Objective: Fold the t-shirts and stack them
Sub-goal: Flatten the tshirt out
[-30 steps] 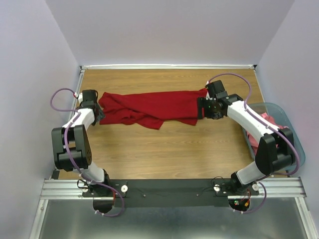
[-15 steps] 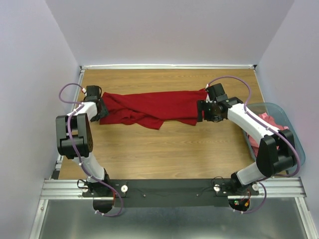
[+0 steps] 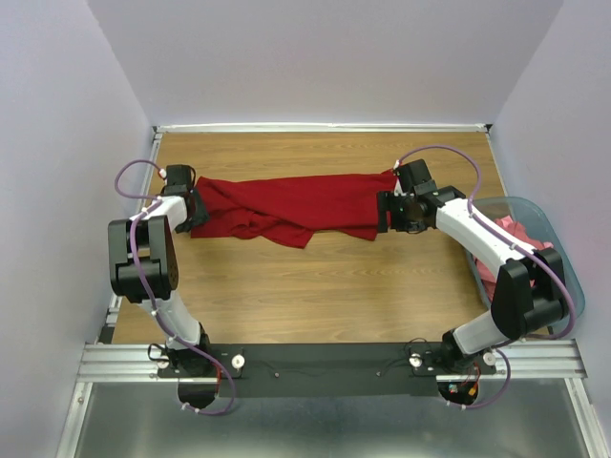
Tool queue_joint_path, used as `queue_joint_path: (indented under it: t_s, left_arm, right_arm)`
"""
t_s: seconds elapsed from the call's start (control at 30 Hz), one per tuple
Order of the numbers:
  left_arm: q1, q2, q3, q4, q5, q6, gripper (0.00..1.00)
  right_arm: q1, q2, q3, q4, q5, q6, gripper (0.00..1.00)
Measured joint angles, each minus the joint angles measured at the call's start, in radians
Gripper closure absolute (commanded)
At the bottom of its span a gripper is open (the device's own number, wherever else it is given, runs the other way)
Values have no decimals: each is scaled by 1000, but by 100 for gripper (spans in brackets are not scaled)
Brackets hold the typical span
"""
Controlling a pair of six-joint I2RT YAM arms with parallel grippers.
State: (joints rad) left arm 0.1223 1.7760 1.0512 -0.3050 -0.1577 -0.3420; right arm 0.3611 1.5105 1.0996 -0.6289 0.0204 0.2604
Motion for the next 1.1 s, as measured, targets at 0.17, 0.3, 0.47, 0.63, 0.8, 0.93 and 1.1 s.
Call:
queue_joint_path:
  t_s: [0.17,0.3,0.47,0.63,0.8,0.93,1.1]
  left_arm:
    - [-9,-38,-53,19,-13,-6,45]
    - [-34,-53,-69,18,-44,-6,51]
    - [-53,-52,-70,19,-48,-11,89]
    - [-61,-58,-71,2,-51,-5,100]
    - [-61,-108,-89,-74,-58,-8,100]
    - [-61,-179,-90,-112,-59,-10,100]
    - [-61,-246,-90,-122,-60,-11,100]
  right_arm:
    - [0,0,0,1,-2,0,17]
    - [0,0,0,6,-2,0,17]
    - [0,13,7,13,-5,1,18]
    - [0,55,8,50,-23,14,18]
    - [4,135,12,92,-34,44,23]
    - [27,188,27,111,-26,74,32]
    - [50,216,28,145,11,135,36]
